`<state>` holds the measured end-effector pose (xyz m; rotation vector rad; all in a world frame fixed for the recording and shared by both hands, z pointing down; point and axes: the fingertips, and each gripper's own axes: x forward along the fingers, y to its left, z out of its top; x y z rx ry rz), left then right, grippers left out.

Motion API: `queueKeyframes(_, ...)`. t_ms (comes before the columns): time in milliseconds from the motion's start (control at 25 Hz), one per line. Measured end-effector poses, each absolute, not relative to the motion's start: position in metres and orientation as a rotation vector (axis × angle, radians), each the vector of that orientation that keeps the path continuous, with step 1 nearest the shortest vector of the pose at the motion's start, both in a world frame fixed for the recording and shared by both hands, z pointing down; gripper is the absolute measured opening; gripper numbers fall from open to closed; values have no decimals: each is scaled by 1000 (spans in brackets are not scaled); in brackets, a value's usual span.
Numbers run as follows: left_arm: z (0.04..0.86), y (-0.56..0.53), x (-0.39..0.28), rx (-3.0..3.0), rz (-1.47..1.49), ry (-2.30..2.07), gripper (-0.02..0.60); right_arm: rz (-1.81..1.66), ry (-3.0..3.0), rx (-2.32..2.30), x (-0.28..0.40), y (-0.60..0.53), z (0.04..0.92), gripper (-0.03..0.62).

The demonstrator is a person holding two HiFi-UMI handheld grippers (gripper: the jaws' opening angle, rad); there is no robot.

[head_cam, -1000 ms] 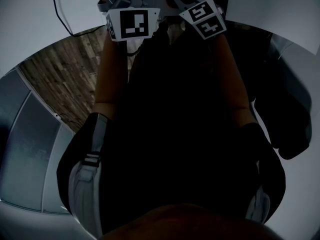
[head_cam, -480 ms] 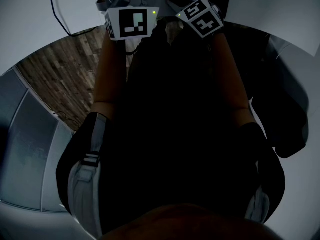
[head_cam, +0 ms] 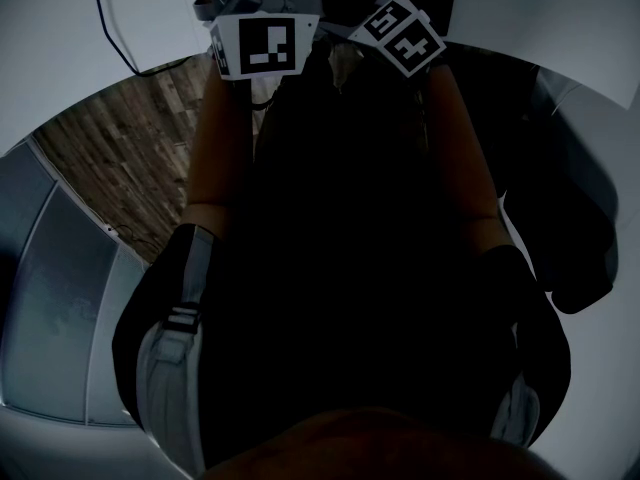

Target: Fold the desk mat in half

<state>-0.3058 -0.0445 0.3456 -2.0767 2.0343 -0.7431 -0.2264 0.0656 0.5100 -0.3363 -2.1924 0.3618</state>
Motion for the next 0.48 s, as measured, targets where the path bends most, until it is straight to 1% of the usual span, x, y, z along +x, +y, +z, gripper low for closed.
queueKeyframes(80,346,-44,-305,-2079,-741,2035,8,346,-2186,-344,-226,68,510,327)
queueKeyframes(320,346,-45,-303,-2089,-745,2021,8,283,-2198,-345,-223,69,509,325)
queueKeyframes(480,340,-47,-298,-2101,-750,1985,8,329,-2285,-305,-223,60,489,325)
